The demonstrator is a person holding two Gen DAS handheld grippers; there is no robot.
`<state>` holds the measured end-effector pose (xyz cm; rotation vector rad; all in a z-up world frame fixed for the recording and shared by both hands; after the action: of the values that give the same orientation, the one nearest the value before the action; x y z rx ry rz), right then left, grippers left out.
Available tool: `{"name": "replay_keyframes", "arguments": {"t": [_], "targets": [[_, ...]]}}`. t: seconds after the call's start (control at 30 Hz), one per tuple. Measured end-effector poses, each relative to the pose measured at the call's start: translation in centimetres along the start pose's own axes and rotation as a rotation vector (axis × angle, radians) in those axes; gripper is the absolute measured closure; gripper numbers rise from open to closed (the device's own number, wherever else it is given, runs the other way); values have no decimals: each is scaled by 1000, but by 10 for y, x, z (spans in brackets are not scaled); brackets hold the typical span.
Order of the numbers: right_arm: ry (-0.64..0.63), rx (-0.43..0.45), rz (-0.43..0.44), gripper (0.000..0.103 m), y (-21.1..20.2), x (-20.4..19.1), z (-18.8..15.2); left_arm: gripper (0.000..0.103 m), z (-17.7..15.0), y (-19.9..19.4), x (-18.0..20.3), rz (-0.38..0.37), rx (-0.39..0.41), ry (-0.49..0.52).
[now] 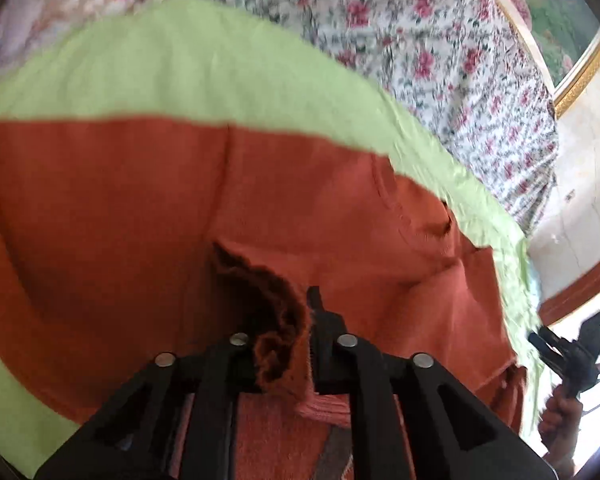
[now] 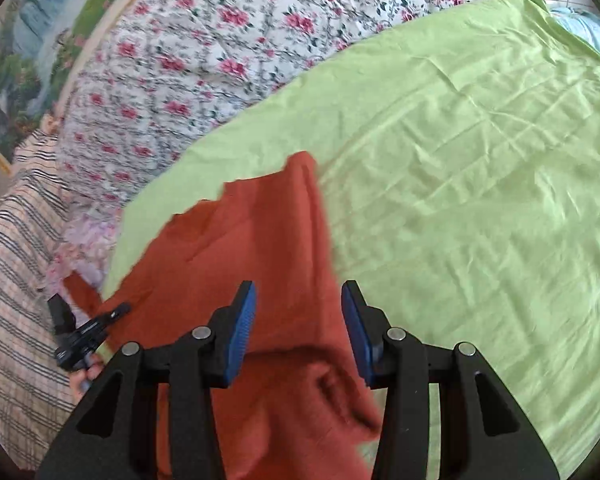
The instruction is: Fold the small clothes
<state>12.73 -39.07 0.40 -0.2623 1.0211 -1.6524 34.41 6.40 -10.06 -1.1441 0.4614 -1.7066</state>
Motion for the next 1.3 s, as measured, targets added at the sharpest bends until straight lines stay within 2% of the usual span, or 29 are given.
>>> {"name": "replay_keyframes", "arguments": {"t": [0.03,0.07,0.1,0.13,0.2,0.23,0.3,0.33,0.37,0.4,0.47,0.53,0.63,0.73,0.8,0.83,0.9,0.93,1.0,1.07,1.1,1.13,1.17,1.2,1.23,1.3], "targets": [[-17,-9,-16,53,8,2,5,82,-2,1,-1,-6,-13,0],[-36,-30,-28,48,19,4,10,81,-2,2,1,-6,-19,6],[-47,-47,-32,36,27,4,12,81,-2,3,3,0,-20,12],[-63,-78,-39,34,44,6,17,84,-1,2,6,14,-11,28],[-74,-123,-67,34,69,11,22,90,-2,1,6,37,6,54],[-83,-154,-82,34,81,12,23,96,-3,0,9,47,14,66],[-99,-185,-93,34,97,11,23,97,-3,-2,12,68,22,85],[-127,-191,-96,37,102,7,23,97,-3,-4,15,80,37,100],[-176,-197,-99,54,103,1,24,98,-2,-8,19,90,56,112],[-172,-195,-91,90,100,0,27,98,2,-13,25,86,82,120],[-142,-128,-73,92,81,7,44,97,6,-21,34,57,122,126],[-126,-103,-88,93,72,20,51,97,4,-14,37,64,114,129],[-109,-128,-95,93,80,34,43,97,-2,2,36,117,76,145],[-75,-119,-95,93,83,44,40,96,-3,-5,34,152,125,156],[-85,-100,-122,101,81,49,40,96,-1,-4,28,200,140,142],[-93,-88,-174,103,78,55,41,95,-2,-1,24,226,126,136],[-107,-73,-219,103,74,56,43,94,-7,5,24,220,76,137],[-94,-70,-214,103,68,54,44,88,-9,5,25,213,68,136],[-119,-25,-172,103,51,33,45,81,-13,4,27,208,64,137],[-155,-35,-76,101,47,4,36,77,-16,6,27,220,52,138],[-178,-66,-27,95,50,-10,28,77,-16,6,27,226,50,139],[-201,-112,-6,82,58,-20,16,76,-18,3,27,228,46,135],[-212,-147,-13,74,65,-22,8,75,-19,0,26,226,44,129],[-220,-184,-61,62,75,-17,-1,75,-21,-4,24,226,45,122],[-208,-194,-90,62,78,-8,-5,74,-23,-12,20,231,48,116],[-154,-175,-64,63,73,-2,-4,71,-24,-31,11,245,66,105]]}}
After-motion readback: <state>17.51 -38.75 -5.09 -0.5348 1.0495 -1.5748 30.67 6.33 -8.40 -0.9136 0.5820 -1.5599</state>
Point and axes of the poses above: each gripper's, at about its wrist camera, not at the fingertips, and y roughly the way its jaws point, x to its right, z to its top, the point moved 8 cm from there along y, roughly the way its jaws point, and after that the axes turned 3 degrees about z, right-handed, at the moved point
